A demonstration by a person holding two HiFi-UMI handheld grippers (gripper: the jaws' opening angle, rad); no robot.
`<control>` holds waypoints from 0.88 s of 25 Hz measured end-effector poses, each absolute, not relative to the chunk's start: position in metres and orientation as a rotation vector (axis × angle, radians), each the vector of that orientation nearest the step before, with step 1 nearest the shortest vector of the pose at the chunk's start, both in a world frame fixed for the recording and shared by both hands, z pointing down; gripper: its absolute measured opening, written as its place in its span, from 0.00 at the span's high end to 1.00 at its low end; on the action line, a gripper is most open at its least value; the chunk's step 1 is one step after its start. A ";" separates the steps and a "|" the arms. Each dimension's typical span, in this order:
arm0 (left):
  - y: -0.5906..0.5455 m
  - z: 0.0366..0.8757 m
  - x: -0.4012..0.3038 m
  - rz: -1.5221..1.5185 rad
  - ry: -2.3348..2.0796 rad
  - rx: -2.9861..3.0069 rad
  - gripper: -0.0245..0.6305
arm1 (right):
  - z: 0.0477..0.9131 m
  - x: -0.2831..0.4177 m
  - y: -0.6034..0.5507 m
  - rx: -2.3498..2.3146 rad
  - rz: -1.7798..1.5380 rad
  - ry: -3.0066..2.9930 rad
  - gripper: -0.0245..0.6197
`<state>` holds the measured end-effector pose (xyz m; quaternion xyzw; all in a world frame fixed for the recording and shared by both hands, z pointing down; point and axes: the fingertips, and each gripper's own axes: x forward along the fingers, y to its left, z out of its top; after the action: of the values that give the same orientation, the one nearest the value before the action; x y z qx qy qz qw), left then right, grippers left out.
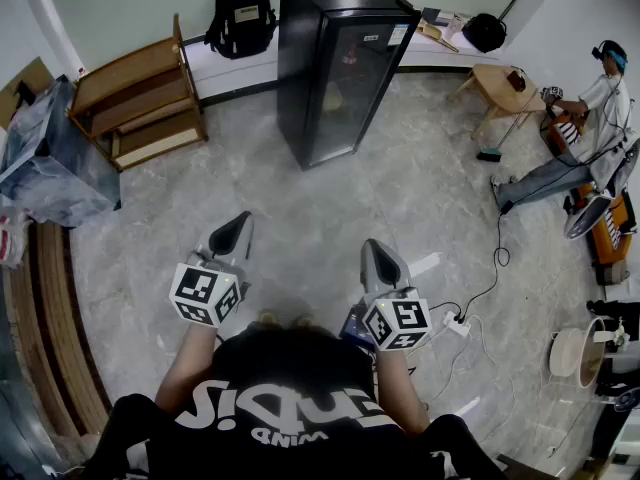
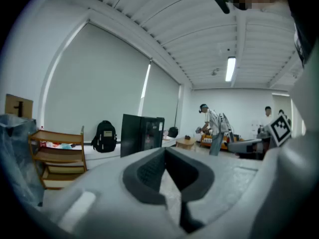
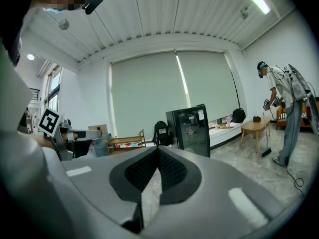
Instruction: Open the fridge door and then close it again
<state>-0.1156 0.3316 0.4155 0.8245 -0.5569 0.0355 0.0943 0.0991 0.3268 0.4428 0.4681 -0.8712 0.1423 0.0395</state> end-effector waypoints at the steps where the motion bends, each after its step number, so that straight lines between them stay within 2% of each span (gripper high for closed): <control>1: 0.333 0.416 -0.115 0.105 -1.648 2.446 0.96 | 0.443 0.099 0.328 1.436 0.435 -2.668 0.97; 22: 0.354 0.446 -0.158 0.108 -1.577 2.434 0.96 | 0.444 0.067 0.348 1.521 0.401 -2.636 0.97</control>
<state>-0.1582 0.3540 0.4464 0.8327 -0.5394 0.0370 0.1195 0.0669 0.3482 0.4442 0.4951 -0.8582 0.1307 0.0358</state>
